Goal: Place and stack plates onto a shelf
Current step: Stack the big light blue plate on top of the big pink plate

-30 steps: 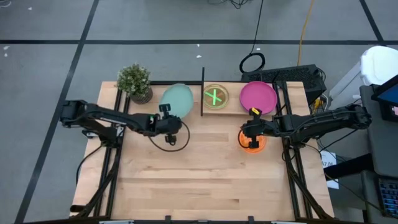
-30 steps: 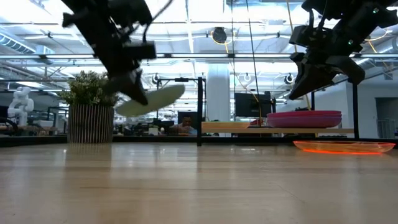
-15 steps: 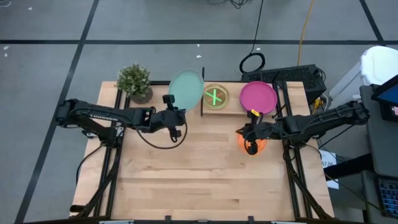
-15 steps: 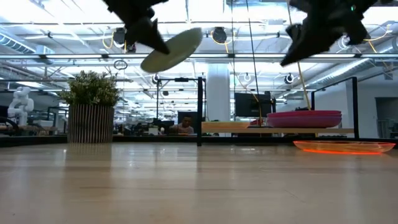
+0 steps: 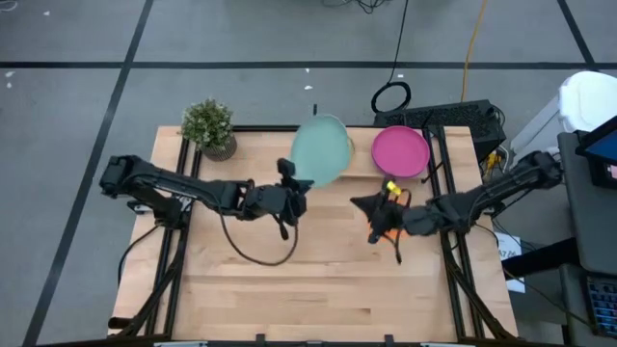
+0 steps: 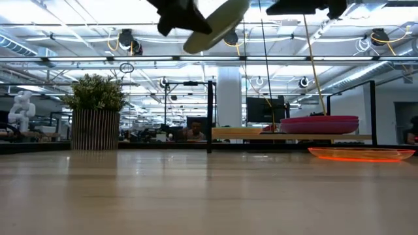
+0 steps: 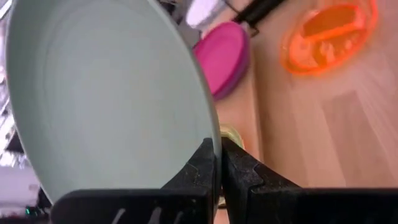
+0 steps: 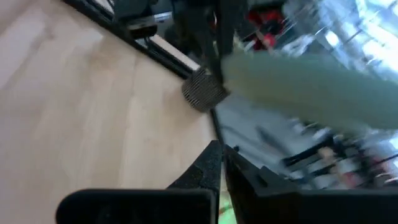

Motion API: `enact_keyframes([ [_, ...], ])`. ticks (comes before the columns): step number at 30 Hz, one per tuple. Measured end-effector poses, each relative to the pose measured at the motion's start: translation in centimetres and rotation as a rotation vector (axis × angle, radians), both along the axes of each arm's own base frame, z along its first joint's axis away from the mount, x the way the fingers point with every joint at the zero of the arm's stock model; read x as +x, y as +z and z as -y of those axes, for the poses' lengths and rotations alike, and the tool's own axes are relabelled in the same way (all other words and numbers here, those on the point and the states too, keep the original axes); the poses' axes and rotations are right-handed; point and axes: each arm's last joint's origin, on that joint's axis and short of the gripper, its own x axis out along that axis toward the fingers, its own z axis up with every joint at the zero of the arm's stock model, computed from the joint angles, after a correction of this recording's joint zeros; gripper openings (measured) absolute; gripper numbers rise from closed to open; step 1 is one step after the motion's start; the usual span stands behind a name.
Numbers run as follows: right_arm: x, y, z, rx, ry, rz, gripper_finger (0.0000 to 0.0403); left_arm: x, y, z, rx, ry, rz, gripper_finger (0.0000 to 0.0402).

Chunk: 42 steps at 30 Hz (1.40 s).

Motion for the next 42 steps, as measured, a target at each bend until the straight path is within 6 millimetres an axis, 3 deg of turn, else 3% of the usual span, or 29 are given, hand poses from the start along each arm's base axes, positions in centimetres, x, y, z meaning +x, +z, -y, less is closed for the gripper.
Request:
enact_keyframes([
  [7,2.1,-0.6,-2.7,-0.251,-0.056,-0.041,0.0023,2.0,-2.0,0.4,0.095,-0.042,-0.044,0.0010],
  [13,3.0,-0.6,-3.7,-0.375,-0.155,-0.096,0.0050,3.1,-2.0,0.3,0.094,-0.044,-0.059,0.0010],
  [19,3.2,-0.6,-4.0,-0.405,-0.173,-0.094,0.0079,4.8,-3.5,0.4,0.119,-0.052,-0.179,0.0010],
  [24,3.0,-1.1,-3.9,-0.428,-0.185,-0.140,0.0090,6.0,-3.3,0.9,0.145,-0.070,-0.185,0.0010],
  [32,2.9,-1.4,-3.9,-0.412,-0.188,-0.148,0.0088,5.8,-3.3,1.3,0.170,-0.070,-0.220,0.0010],
  [42,3.0,-2.8,-2.5,-0.339,-0.140,-0.234,0.0121,5.6,-3.5,1.4,0.197,-0.085,-0.258,0.0010],
])
